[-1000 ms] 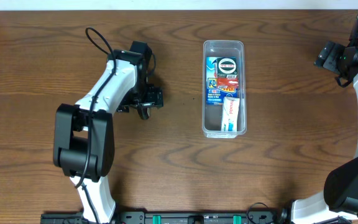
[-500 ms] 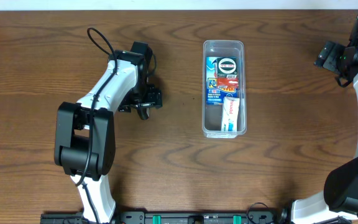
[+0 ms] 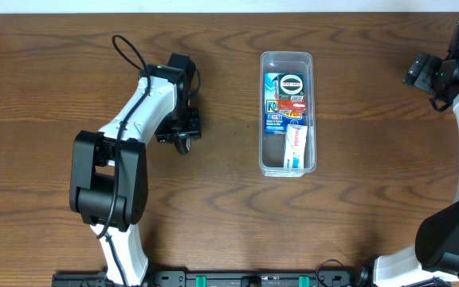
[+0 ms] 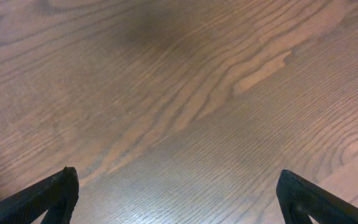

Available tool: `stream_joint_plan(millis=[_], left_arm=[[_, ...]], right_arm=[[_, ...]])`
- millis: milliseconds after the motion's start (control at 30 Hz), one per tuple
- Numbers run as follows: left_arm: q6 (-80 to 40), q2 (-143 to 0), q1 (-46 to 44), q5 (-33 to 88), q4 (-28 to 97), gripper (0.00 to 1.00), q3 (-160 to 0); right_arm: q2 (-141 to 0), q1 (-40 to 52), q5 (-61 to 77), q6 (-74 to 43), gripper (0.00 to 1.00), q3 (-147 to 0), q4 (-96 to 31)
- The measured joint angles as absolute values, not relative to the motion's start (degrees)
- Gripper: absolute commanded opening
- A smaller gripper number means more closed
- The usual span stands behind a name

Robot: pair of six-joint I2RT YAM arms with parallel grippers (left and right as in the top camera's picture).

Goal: Pack container
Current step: 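Lower the left gripper and grasp the white-capped bottle, then carry the bottle right with the left gripper over the container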

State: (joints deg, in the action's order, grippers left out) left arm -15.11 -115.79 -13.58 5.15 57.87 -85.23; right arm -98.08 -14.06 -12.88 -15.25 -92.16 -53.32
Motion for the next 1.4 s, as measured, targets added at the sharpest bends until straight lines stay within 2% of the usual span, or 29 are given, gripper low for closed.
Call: stream_joint_plan(millis=[633,733,1000,1067,1200,1400], left_arm=[[-14.70,-115.79,-13.58,4.49,60.31,0.59,-85.23],[-14.59,-115.79,-13.58,4.49,60.29,0.51,-85.23],[-13.67,-115.79,-13.58,4.49,60.49,0.47,-85.23],[-13.63,-115.79,-13.58,4.49,60.66,0.40,-85.23],[-13.50,-115.79,-13.58,4.43,60.90,0.34,-85.23],[-13.47,-115.79,-13.58,4.29,60.90,0.34,-85.23]], right_arm=[[-98.08,-14.06,-12.88,-15.22,0.99,-92.16,-53.32],[-98.08,-14.06,-12.88,-15.22,0.99,-92.16,-53.32],[-98.08,-14.06,-12.88,-15.22,0.99,-92.16,-53.32],[-98.08,-14.06,-12.88,-15.22,0.99,-92.16,-53.32],[-98.08,-14.06,-12.88,-15.22,0.99,-92.16,-53.32],[-98.08,-14.06,-12.88,-15.22,0.99,-92.16,-53.32]])
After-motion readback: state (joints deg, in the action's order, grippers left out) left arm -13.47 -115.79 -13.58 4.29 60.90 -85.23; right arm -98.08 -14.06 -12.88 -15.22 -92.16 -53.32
